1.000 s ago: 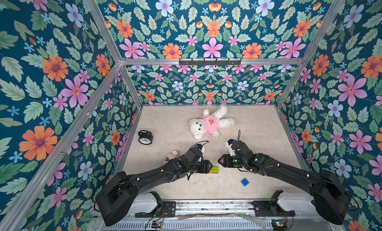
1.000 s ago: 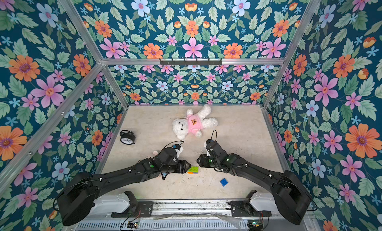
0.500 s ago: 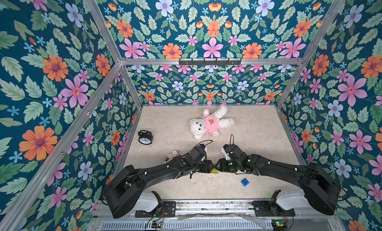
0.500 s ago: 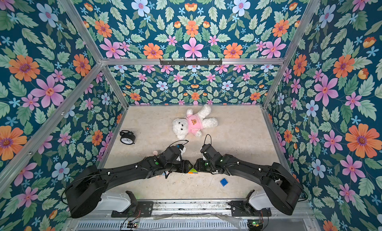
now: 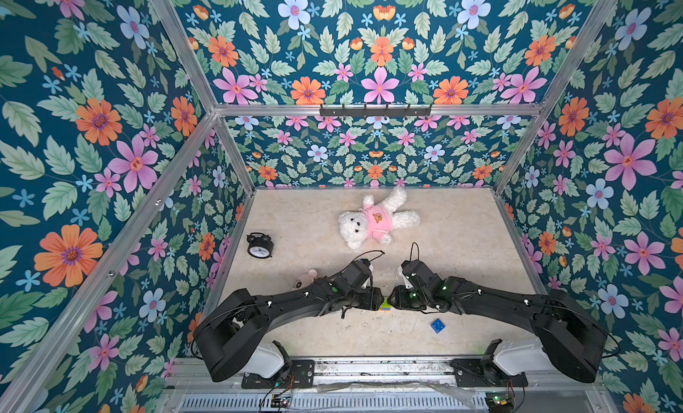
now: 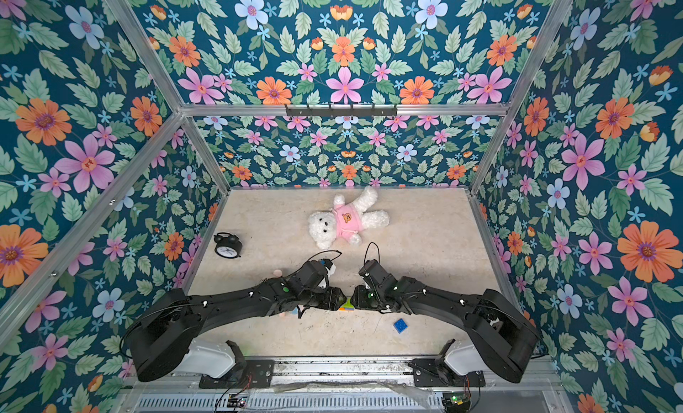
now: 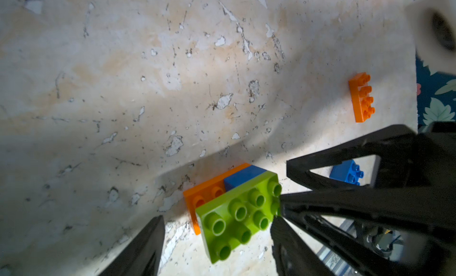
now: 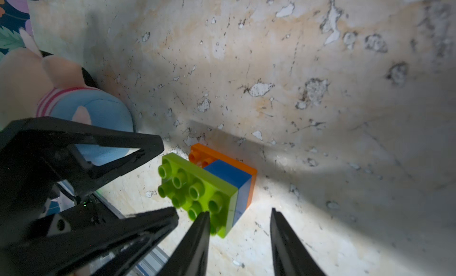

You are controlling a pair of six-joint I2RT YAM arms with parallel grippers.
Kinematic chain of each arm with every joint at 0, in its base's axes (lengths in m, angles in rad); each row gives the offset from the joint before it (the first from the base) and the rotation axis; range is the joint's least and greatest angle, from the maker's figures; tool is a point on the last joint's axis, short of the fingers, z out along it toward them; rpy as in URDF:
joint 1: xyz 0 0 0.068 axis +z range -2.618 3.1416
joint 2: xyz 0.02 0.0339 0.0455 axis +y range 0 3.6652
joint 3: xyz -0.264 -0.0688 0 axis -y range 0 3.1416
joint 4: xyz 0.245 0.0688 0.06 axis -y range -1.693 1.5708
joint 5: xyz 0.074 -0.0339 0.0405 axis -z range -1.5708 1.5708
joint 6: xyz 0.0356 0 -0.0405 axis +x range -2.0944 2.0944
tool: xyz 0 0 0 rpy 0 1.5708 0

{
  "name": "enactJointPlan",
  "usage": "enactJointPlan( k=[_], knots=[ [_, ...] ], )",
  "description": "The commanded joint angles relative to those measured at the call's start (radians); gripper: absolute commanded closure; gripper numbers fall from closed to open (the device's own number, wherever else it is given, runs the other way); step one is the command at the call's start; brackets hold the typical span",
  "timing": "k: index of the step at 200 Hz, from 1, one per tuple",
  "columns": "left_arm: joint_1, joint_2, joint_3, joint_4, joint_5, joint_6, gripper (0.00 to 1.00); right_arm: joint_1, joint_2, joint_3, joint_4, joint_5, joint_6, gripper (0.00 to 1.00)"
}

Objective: Assemble the number 5 with lego
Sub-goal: Assemble the lego brick with the lego brick.

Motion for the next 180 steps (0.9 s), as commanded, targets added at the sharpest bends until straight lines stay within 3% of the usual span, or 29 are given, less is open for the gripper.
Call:
enactJointPlan(
  k=[1, 125, 180],
  knots=[
    [0.000, 0.008, 0.003, 0.007, -0.003, 0.008, 0.27, 0.001, 0.015, 0.009, -0.006, 0.015, 0.000, 0.55],
    [-0.002, 0.039, -0.025, -0.038, -0.057, 0.002, 0.33, 0.002, 0.095, 0.034, -0.198, 0.105, -0.058, 0.61],
    [-0.004, 0.041, -0.013, -0.039, -0.046, 0.013, 0.34, 0.009, 0.091, 0.005, -0.192, 0.107, -0.059, 0.62]
  ],
)
